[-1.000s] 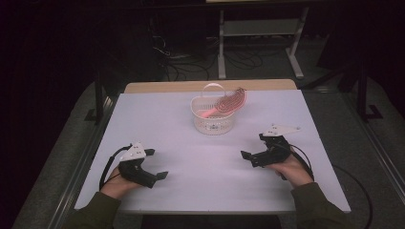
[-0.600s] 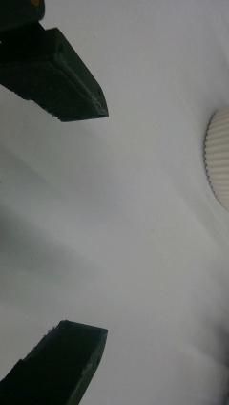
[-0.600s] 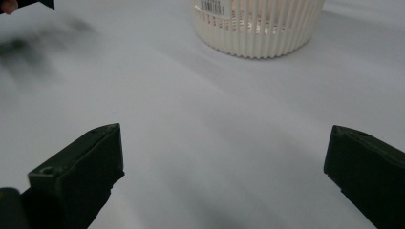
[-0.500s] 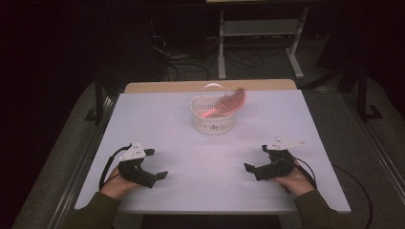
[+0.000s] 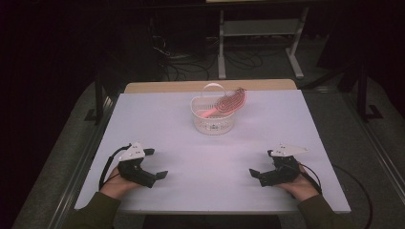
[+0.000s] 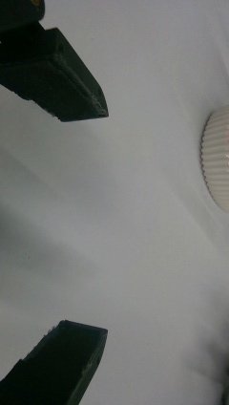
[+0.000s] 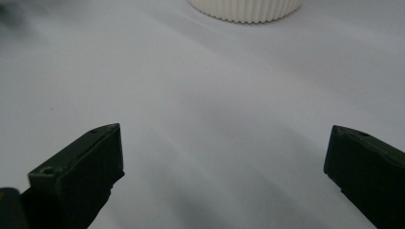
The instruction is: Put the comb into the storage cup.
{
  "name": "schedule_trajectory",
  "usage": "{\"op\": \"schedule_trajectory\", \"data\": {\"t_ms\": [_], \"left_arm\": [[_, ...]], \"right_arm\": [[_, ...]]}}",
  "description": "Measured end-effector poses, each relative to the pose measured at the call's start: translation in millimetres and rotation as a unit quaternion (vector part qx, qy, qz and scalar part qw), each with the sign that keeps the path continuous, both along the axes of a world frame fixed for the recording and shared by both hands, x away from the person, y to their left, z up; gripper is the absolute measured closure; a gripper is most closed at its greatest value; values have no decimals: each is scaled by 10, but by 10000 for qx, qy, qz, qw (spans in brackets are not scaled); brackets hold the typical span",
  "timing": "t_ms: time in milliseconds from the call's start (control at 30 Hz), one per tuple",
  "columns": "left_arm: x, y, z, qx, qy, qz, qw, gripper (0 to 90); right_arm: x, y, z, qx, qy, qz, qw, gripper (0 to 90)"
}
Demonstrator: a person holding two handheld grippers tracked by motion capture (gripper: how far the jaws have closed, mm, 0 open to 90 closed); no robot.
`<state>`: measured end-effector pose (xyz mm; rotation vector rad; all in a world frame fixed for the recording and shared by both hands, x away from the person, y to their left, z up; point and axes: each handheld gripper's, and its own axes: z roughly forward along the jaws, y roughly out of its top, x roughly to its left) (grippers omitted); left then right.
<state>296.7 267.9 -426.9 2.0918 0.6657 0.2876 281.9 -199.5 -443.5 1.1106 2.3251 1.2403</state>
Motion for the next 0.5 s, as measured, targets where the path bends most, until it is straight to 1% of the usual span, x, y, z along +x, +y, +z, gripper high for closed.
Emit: {"op": "schedule_trajectory", "data": {"t_ms": [67, 500], "left_arm": [[-2, 2, 1, 0, -5, -2, 10000, 0], [7, -11, -9, 38, -5, -20, 10000, 0]], "right_arm": [[2, -4, -2, 1, -3, -13, 10000, 0], [1, -2, -27, -175, -1, -69, 9998, 0]]}}
